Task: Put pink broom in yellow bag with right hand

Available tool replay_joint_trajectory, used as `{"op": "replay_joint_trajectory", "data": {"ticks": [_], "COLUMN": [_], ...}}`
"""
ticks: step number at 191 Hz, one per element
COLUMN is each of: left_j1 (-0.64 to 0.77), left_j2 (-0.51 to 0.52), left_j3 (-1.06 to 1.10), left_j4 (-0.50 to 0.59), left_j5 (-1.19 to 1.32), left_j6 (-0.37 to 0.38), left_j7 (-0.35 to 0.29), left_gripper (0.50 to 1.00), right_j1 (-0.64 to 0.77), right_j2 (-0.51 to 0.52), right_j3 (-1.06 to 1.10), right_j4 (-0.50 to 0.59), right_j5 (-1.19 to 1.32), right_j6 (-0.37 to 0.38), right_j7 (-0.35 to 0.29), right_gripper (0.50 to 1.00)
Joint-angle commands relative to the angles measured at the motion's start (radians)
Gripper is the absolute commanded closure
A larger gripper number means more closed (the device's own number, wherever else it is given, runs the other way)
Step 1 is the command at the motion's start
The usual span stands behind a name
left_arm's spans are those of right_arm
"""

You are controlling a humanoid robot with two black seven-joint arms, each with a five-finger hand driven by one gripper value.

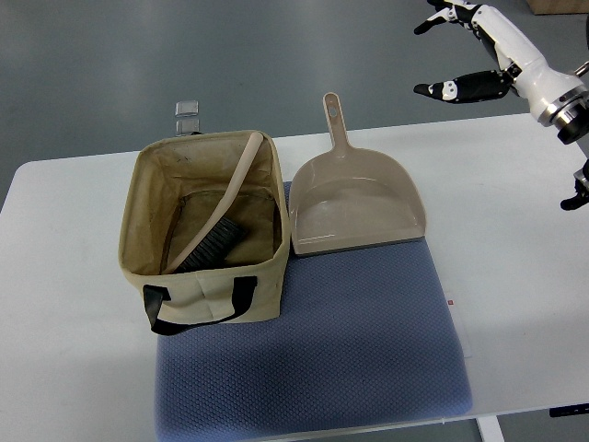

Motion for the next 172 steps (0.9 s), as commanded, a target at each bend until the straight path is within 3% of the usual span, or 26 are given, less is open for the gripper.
{"op": "replay_joint_trajectory", "data": {"ticks": [1,39,63,78,99,126,172], "left_j1": [0.000,0.000,0.000,0.000,0.000,0.000,0.000], "left_j2": [0.000,0.000,0.000,0.000,0.000,0.000,0.000], "left_j3": [0.000,0.000,0.000,0.000,0.000,0.000,0.000], "left_j4": [0.000,0.000,0.000,0.000,0.000,0.000,0.000], "left_j5": [0.000,0.000,0.000,0.000,0.000,0.000,0.000], "left_j6": [0.000,0.000,0.000,0.000,0.000,0.000,0.000], "left_j7": [0.000,0.000,0.000,0.000,0.000,0.000,0.000], "left_gripper": [0.500,0.500,0.500,0.500,0.500,0.500,0.500], "right_j1": [-0.063,-0.220,-0.339,-0.390,-0.450,-0.477,-0.519], "right_j2": [0.014,0.137,0.325,0.407,0.476,0.497,0.546], "right_j3": [0.075,0.297,0.546,0.658,0.732,0.736,0.733], "right_j4": [0.000,0.000,-0.002,-0.002,-0.002,-0.006,-0.016], "right_j5": [0.104,0.188,0.156,0.078,-0.001,0.002,0.009], "right_j6": [0.025,0.095,0.224,0.301,0.359,0.350,0.350], "right_j7": [-0.038,-0.146,-0.270,-0.305,-0.305,-0.276,-0.158], "right_gripper": [0.579,0.579,0.579,0.579,0.579,0.579,0.579]}}
